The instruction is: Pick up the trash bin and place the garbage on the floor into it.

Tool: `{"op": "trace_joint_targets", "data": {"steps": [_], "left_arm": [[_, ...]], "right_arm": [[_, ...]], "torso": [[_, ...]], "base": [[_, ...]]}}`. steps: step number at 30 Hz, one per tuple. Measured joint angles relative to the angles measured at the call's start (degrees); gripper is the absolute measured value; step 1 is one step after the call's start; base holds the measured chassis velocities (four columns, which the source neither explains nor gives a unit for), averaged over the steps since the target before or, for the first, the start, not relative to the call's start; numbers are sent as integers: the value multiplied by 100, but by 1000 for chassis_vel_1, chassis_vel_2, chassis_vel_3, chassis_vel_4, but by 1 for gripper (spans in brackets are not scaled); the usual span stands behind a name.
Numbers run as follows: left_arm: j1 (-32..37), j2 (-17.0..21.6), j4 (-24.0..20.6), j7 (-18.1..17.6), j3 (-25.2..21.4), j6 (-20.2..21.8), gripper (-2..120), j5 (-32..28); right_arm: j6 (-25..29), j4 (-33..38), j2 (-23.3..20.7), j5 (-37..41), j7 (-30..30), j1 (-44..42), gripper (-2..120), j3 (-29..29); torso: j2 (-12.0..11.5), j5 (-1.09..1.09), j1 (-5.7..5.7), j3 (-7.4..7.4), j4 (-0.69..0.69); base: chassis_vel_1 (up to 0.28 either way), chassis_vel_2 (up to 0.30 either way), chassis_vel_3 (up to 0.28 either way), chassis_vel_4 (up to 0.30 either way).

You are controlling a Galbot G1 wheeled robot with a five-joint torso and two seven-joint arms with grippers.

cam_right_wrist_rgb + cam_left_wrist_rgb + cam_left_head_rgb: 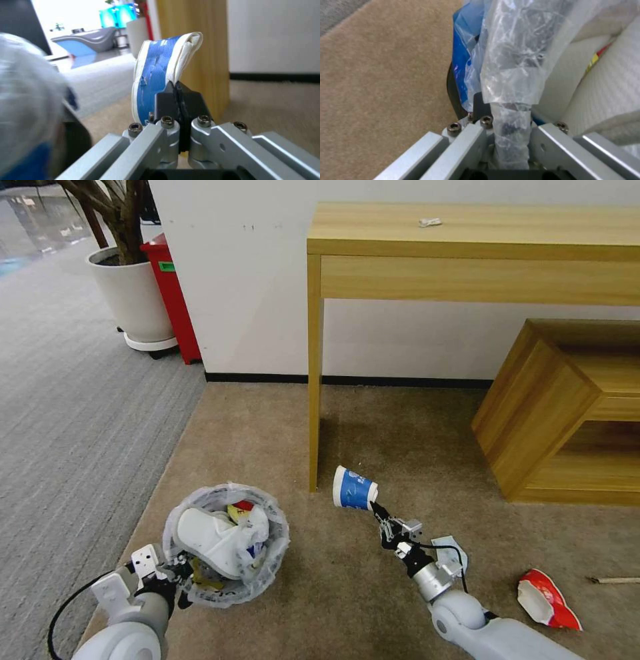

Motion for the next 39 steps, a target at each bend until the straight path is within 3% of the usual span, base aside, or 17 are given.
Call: {"op": "trace_joint_targets", "data": {"steps": [7,9,15,21,23,29,39], "left_arm": [[-140,413,164,-235,65,54,0,-426],[-158,424,186,-243,69,54,0,-437],[-324,533,341,-321,69,53,0,-588],[-389,581,351,-373,55,46,0,-675],[-415,600,349,-385,56,38,0,-709],[-455,607,333,-417,60,37,0,-752],[-366,404,-61,-403,170,40,0,-658]], "right_arm": [[-96,1497,-629,-260,326,130,0,-49],[-111,1584,-655,-262,355,164,0,-70],[-285,2605,-1104,-204,634,762,0,-661],[-303,2875,-1298,-267,713,1007,0,-1132],[-333,3013,-1353,-311,796,1198,0,-1610],[-361,3010,-1324,-354,840,1407,0,-1979],[-398,2256,-785,-514,1052,1601,0,-2538]], "torso": [[0,-2,0,0,0],[0,-2,0,0,0],[0,-1,0,1,0],[0,-1,0,1,1],[0,0,0,0,0],[0,0,0,0,1],[0,1,0,0,0]], "base": [[0,0,0,0],[0,0,0,0],[0,0,0,0],[0,0,0,0],[0,0,0,0],[0,0,0,0],[0,0,0,0]]}}
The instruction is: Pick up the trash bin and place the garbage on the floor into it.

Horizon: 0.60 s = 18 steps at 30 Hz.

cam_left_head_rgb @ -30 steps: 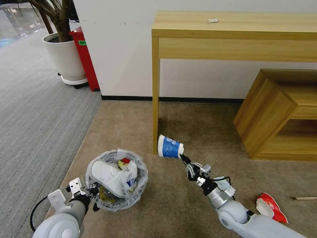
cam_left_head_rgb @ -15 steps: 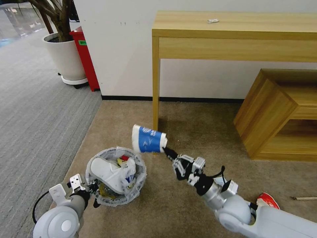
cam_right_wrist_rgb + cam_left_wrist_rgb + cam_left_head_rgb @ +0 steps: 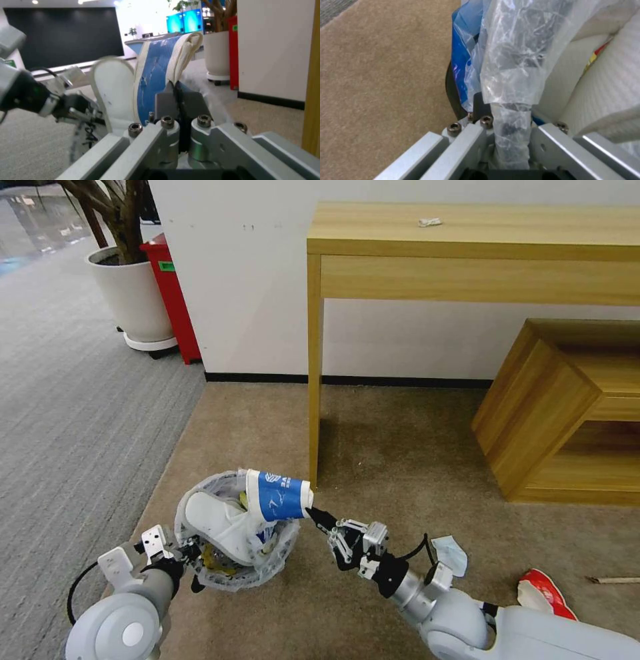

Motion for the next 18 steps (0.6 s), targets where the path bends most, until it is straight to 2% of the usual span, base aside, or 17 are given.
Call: {"op": "trace_joint_targets", "data": {"steps": [18], "left_arm": [[350,-319,-446,176,225,38,0,421]], "right_arm": [[-234,-826,683,-310,515,230,0,-537]], "torso": [[0,-2,0,0,0]], "base": [[0,0,0,0]]}}
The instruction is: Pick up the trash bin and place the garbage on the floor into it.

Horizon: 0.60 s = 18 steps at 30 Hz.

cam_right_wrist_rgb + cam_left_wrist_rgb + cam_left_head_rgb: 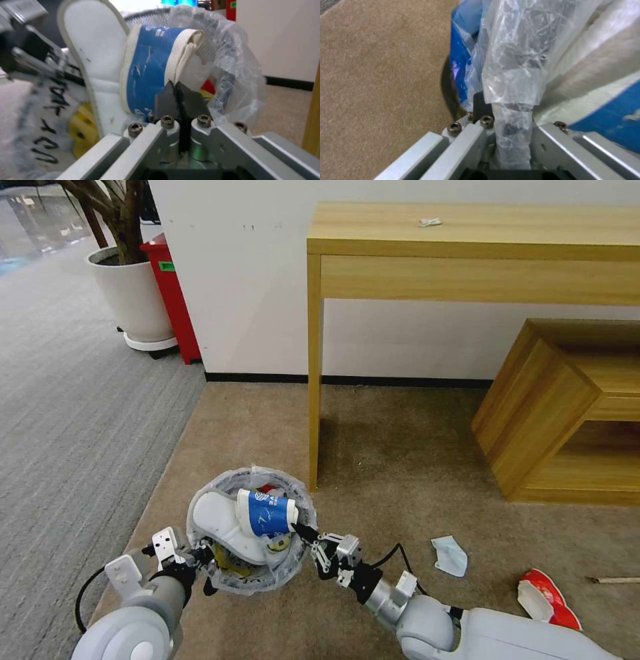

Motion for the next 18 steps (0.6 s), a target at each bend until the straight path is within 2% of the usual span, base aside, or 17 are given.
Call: {"op": "trace_joint_targets", "data": {"steps": [5,13,16,18], "left_arm": [[97,-48,-79,30,8,7,0,89],[78,-33,-8,74,-17,3,0,140],[53,-24,48,78,-19,2,0,135],[-20,-17,189,91,-7,3,0,89]], "right_arm": [[7,-444,193,-241,186,-22,0,-78],[-11,-439,242,-267,287,-51,0,-65],[-16,-355,223,-225,296,-64,7,-52],[-47,-205,150,-217,248,-68,18,-34]], "torso": [[0,1,0,0,0],[0,1,0,0,0],[0,0,0,0,0],[0,0,0,0,0]], "base": [[0,0,0,0],[0,0,0,0],[0,0,0,0],[0,0,0,0]]}}
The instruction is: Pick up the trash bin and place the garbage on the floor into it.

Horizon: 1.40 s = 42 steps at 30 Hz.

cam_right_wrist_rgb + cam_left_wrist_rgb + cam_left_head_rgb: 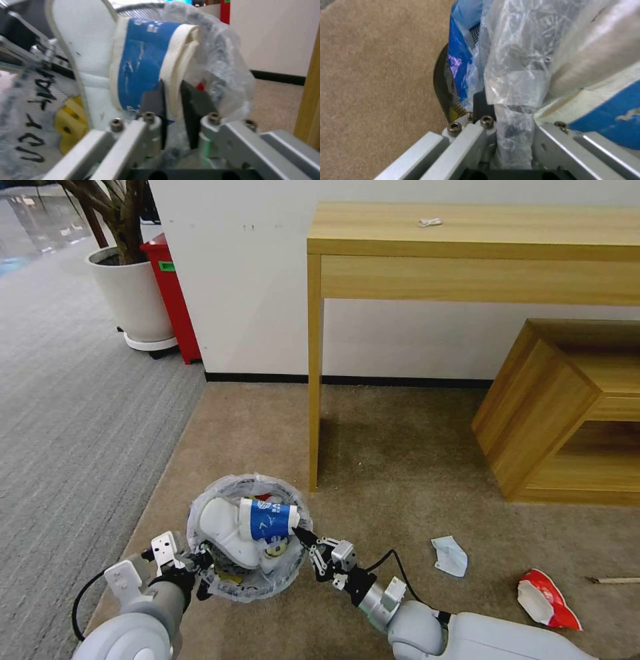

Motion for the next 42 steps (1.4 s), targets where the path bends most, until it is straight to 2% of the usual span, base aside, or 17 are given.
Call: {"op": "trace_joint_targets", "data": {"steps": [2,3,6,7,10,14,15,17,21,22,23,27,33,36,40,41,42], "left_arm": [[-10,2,20,1,2,0,0,-4],[-46,8,106,11,8,0,0,-15],[-104,4,228,15,18,-6,0,-18],[-104,4,228,15,18,-6,0,-18],[-188,11,345,-22,12,-8,0,-74],[-224,19,417,-51,-7,-13,0,-116],[-250,22,491,-68,-30,-16,0,-127],[-266,22,560,-75,-36,-17,0,-127],[-280,22,608,-76,-36,-18,0,-124],[-291,13,656,-78,-24,-20,0,-87],[-295,-2,672,-79,-6,-21,0,-68],[-301,-33,686,-78,34,-21,0,-33],[-286,-38,688,-72,4,-27,0,17],[-277,-19,636,-61,-69,-43,0,3],[-272,-19,614,-39,-102,-60,0,2],[-273,-20,596,-20,-123,-73,0,8],[-273,-20,596,-20,-123,-73,0,8]], "right_arm": [[-3,14,-8,-3,-1,0,20,1],[-26,93,-45,-2,0,0,28,12],[-34,179,-98,4,-4,1,42,30],[-34,179,-98,4,-4,1,42,30],[-33,275,-167,3,-50,4,56,36],[-30,316,-204,4,-68,11,64,49],[-29,348,-231,6,-86,13,72,78],[-26,385,-237,11,-69,9,80,133],[-32,446,-240,25,-31,8,88,192],[-58,522,-226,37,23,12,96,276],[-73,565,-207,50,58,18,99,327],[-127,656,-156,92,121,35,100,480],[-255,736,-163,170,341,-125,100,1032],[-330,609,-256,128,526,-415,100,1588],[-430,522,-305,97,745,-675,100,1996],[-507,411,-358,24,881,-917,100,2360],[-507,411,-358,24,881,-917,100,2360]], "torso": [[0,0,0,0,0],[0,0,0,0,0],[0,0,0,0,0],[0,0,0,0,0],[0,0,0,0,0],[0,0,0,0,0],[0,0,0,0,0],[0,0,0,0,0],[0,0,0,0,0],[0,0,0,0,0],[0,0,0,0,0],[0,0,0,0,0],[0,0,0,0,1],[0,1,0,0,1],[0,1,0,0,0],[0,0,0,0,0],[0,0,0,0,0]], "base": [[0,0,0,0],[0,0,0,0],[0,0,0,0],[0,0,0,0],[0,0,0,0],[0,0,0,0],[0,0,0,0],[0,0,0,0],[0,0,0,0],[0,0,0,0],[0,0,0,0],[0,0,0,0],[0,0,0,0],[0,0,0,0],[0,0,0,0],[0,0,0,0],[0,0,0,0]]}}
